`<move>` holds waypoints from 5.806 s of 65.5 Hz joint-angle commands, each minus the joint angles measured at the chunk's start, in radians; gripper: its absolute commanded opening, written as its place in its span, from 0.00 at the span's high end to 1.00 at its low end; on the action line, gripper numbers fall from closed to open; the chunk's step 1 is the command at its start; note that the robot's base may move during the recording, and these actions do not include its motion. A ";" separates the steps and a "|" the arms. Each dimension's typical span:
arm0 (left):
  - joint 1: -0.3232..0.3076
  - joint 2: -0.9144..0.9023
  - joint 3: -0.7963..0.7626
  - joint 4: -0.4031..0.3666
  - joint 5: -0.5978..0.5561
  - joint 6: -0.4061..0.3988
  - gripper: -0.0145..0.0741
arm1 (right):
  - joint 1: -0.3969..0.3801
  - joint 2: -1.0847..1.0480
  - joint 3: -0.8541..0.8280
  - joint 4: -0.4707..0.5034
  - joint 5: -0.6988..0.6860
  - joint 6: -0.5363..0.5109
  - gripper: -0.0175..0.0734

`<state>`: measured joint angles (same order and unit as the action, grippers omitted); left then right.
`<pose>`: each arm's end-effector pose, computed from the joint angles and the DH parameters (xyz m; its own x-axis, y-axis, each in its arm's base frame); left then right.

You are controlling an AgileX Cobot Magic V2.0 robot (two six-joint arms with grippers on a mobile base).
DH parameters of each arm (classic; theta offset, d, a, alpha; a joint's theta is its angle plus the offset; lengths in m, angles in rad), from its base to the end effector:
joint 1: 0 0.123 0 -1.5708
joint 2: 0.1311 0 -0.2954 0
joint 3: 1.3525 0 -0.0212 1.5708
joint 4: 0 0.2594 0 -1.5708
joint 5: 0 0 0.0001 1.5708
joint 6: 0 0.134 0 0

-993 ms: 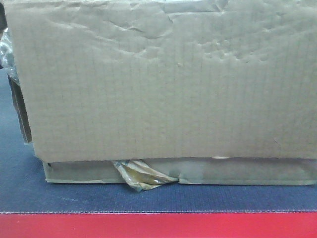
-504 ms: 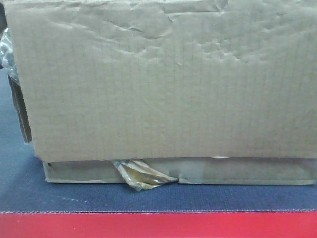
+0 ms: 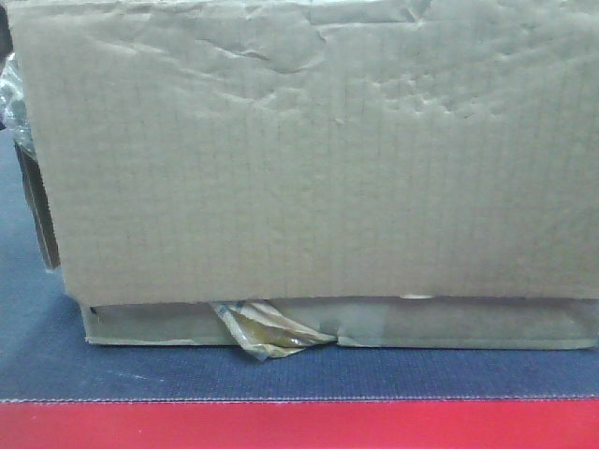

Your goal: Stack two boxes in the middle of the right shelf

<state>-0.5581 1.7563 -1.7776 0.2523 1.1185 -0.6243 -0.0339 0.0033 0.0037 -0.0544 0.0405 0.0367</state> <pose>0.3708 -0.1960 0.3431 -0.8233 -0.0489 -0.5654 0.0106 0.9948 -0.1015 0.0980 -0.0036 0.2097 0.0391 -0.0190 -0.9991 0.0368 0.9992 -0.0176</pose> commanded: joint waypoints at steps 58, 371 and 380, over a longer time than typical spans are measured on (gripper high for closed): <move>-0.002 -0.029 -0.229 0.138 0.103 0.062 0.49 | -0.005 -0.003 -0.004 0.004 -0.019 -0.002 0.99; 0.112 -0.038 0.140 -0.108 0.103 0.128 0.49 | 0.287 1.513 -1.442 0.068 1.181 0.227 0.49; 0.112 -0.038 0.140 -0.108 0.103 0.128 0.49 | 0.287 1.513 -1.442 0.063 1.181 0.227 0.49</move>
<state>-0.4472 1.7260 -1.6392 0.1502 1.2231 -0.4980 0.2512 1.5238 -1.4429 0.0173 1.2283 0.2747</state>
